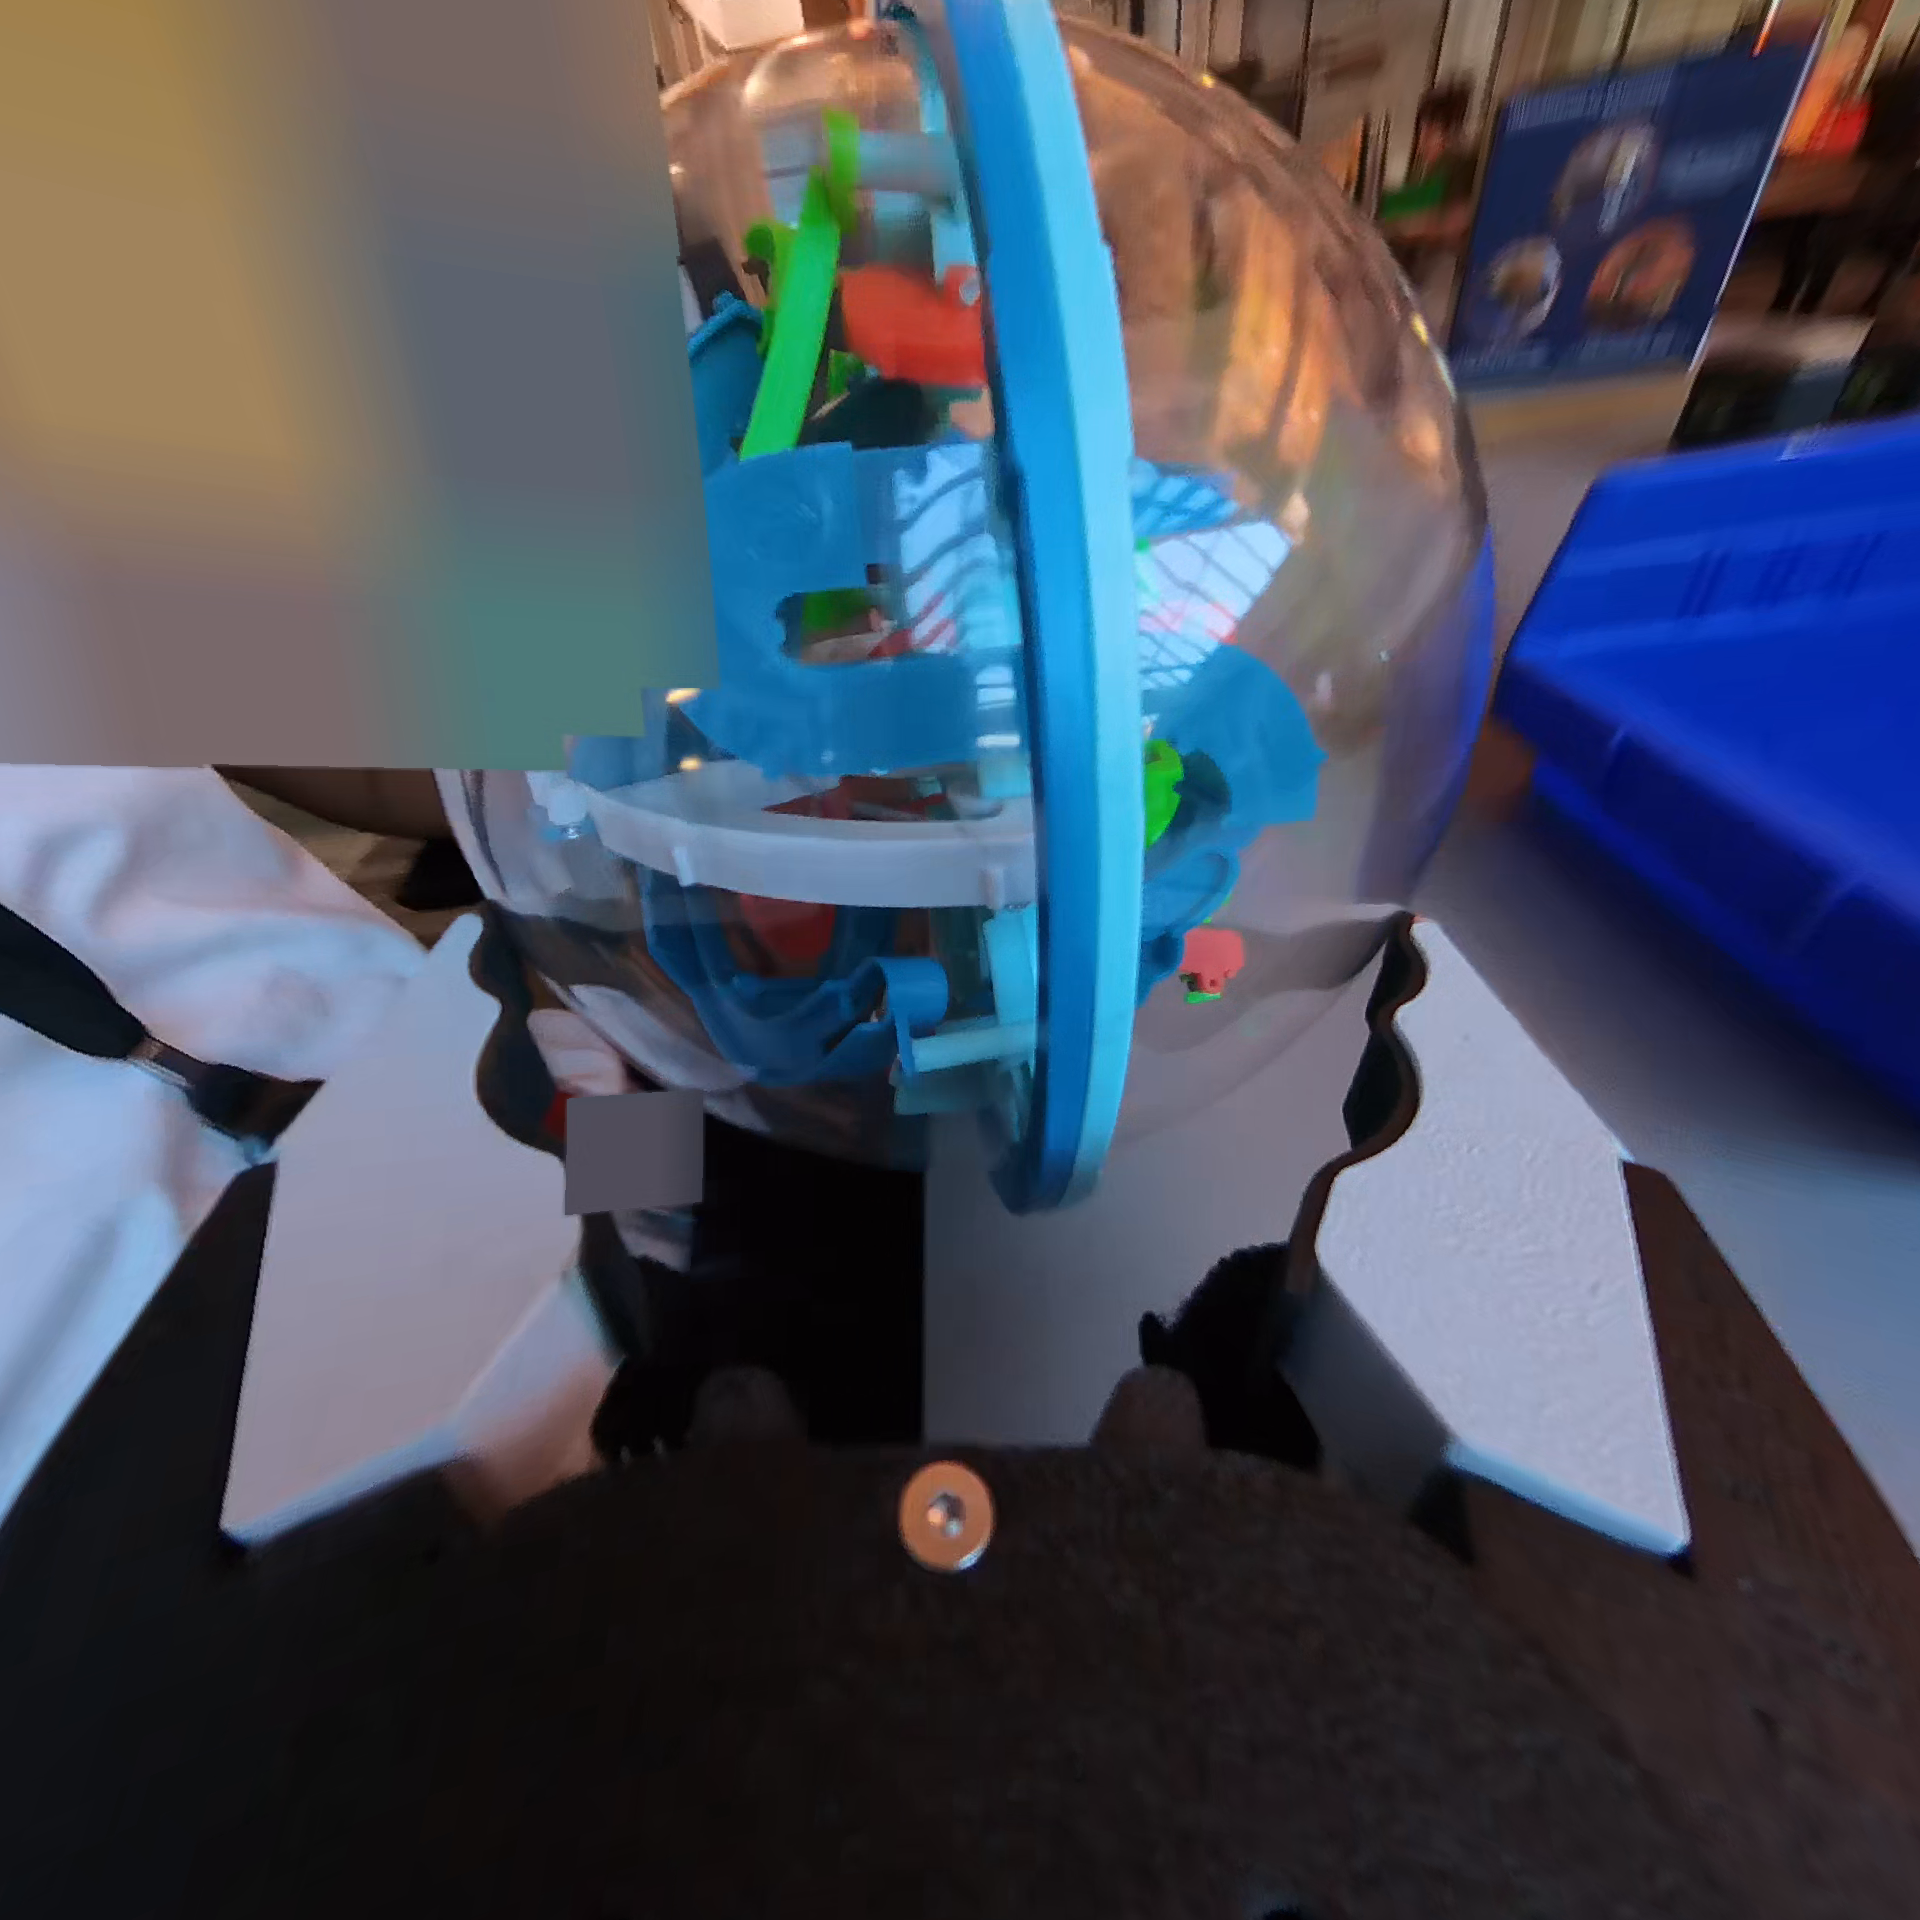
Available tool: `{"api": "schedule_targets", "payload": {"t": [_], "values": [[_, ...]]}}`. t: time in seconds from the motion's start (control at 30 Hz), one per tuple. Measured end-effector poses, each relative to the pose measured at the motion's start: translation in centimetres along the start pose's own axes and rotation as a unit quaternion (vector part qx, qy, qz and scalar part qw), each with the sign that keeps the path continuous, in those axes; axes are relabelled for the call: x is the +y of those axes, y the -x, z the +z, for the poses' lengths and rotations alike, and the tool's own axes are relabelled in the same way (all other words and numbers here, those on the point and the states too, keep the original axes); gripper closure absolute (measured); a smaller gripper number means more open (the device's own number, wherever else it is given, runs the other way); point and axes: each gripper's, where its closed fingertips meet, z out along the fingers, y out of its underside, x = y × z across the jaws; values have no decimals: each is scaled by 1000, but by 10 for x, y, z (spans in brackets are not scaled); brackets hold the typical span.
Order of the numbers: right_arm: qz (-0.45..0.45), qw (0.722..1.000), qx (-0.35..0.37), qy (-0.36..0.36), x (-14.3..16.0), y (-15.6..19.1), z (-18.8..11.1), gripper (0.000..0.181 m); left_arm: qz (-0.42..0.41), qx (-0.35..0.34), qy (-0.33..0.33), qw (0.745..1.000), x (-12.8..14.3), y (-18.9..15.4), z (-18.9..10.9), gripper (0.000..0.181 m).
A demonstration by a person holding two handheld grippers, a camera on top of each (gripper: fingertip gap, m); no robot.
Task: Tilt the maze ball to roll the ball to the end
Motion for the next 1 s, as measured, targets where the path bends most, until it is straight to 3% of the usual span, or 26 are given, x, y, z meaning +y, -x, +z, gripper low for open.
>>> {"api": "schedule_targets", "payload": {"t": [0.27, 0.43, 0.53, 0.67, 0.8, 1.0], "values": [[130, 991, -13, 40, 16, -9, 2, 27, -110, 40, 16, 993, 16, 2, 11, 38], [254, 966, -44, 18, 12, -16, 0, 27, -9, -8, 103, 995, 45, 3, 23, 25], [286, 956, -60, 6, 10, -22, -3, 28, 60, -35, 136, 988, 56, 11, 24, 30], [326, 942, -83, 11, 7, -31, -2, 28, 33, -15, 74, 997, 30, 27, 16, 25], [348, 931, -104, 27, 2, -41, 1, 28, 53, 2, 59, 997, 10, 52, 14, 23], [309, 948, -70, -19, -10, -64, 0, 28, 51, 61, 62, 995, 8, 52, 33, 23]]}}
